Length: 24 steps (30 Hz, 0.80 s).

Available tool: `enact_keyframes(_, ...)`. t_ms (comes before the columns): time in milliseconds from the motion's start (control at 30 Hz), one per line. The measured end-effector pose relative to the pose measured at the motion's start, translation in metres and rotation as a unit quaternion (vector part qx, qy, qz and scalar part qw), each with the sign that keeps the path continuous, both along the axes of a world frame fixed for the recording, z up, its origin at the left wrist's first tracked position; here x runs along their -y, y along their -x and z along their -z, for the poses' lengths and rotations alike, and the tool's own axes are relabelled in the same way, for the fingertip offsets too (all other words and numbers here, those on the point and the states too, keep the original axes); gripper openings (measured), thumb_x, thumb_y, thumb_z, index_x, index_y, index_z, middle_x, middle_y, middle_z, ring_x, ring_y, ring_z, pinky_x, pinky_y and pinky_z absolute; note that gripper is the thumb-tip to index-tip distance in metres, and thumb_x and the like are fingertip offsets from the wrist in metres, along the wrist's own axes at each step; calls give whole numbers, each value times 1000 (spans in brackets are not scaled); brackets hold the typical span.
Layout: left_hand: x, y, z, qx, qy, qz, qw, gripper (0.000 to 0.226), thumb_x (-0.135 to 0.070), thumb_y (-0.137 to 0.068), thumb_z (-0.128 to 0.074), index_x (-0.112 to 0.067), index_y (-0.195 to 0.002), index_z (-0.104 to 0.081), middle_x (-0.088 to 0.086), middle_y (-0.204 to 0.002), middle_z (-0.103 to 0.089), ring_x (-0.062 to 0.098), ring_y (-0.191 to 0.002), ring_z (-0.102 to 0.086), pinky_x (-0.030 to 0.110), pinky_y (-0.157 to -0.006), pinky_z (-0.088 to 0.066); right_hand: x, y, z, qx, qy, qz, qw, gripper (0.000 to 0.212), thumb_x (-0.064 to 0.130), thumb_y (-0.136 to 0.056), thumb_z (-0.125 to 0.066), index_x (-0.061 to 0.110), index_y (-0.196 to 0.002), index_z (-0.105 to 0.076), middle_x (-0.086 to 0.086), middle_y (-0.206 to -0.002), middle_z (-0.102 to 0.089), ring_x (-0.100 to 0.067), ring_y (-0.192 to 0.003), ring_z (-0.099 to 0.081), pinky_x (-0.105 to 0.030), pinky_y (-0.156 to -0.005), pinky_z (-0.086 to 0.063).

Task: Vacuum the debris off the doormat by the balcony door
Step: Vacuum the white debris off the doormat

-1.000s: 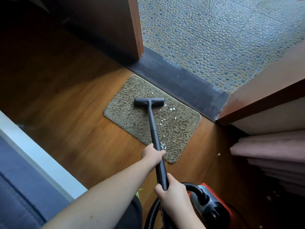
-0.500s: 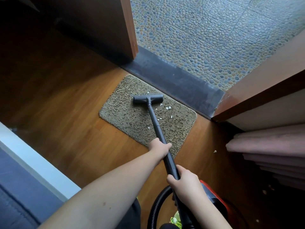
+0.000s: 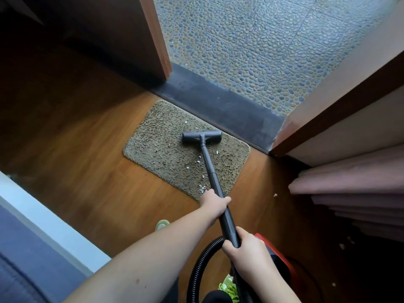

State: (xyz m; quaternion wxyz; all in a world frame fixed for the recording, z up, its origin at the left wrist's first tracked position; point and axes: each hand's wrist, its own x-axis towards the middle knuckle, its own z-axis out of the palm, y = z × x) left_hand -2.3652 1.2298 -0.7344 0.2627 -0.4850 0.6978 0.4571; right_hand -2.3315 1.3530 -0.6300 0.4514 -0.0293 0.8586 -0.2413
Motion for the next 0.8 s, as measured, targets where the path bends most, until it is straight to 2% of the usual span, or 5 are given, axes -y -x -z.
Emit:
enact_keyframes(67, -6, -1, 0, 0, 5, 7, 1000, 51, -37, -82, -66, -10, -124, -57, 10, -122, -62, 29, -109, -60, 32, -90, -52, -6, 0, 0, 3, 3, 8, 1000, 15, 32, -85, -52, 17, -87, -53, 1, -66, -57, -8, -52, -51, -16, -46, -39)
enact_keyframes(233, -20, -7, -2, 1, -6, -3, 1000, 41, -34, -82, -66, -11, -116, -61, 8, -113, -64, 27, -101, -60, 25, -75, -46, -18, -6, 1, 2, -5, 8, 1000, 20, 33, -86, -52, 16, -96, -55, 4, -70, -56, -6, -52, -49, -13, -42, -37)
enact_keyframes(367, -28, -19, -7, 4, -21, 3, 1000, 33, -34, -80, -67, -14, -105, -63, 6, -99, -65, 24, -88, -61, 27, -69, -50, -24, -19, -2, 13, -8, 12, 1000, 13, 34, -85, -51, 22, -87, -48, 5, -69, -53, -4, -55, -48, -14, -46, -34)
enact_keyframes(600, -45, -47, -10, 16, -44, 0, 999, 50, -39, -74, -66, -13, -117, -61, 8, -112, -68, 27, -100, -64, 34, -88, -54, -37, -47, -6, 38, -18, 4, 999, 19, 35, -85, -51, 19, -95, -46, 1, -82, -58, -16, -72, -53, -24, -58, -39)
enact_keyframes(800, -59, -69, -15, 26, -45, 1, 999, 62, -37, -81, -66, -12, -137, -52, 8, -131, -61, 26, -117, -58, 28, -97, -46, -52, -71, -13, 44, -26, 9, 999, 32, 36, -84, -52, 17, -109, -51, -6, -97, -66, -18, -80, -53, -24, -70, -41)
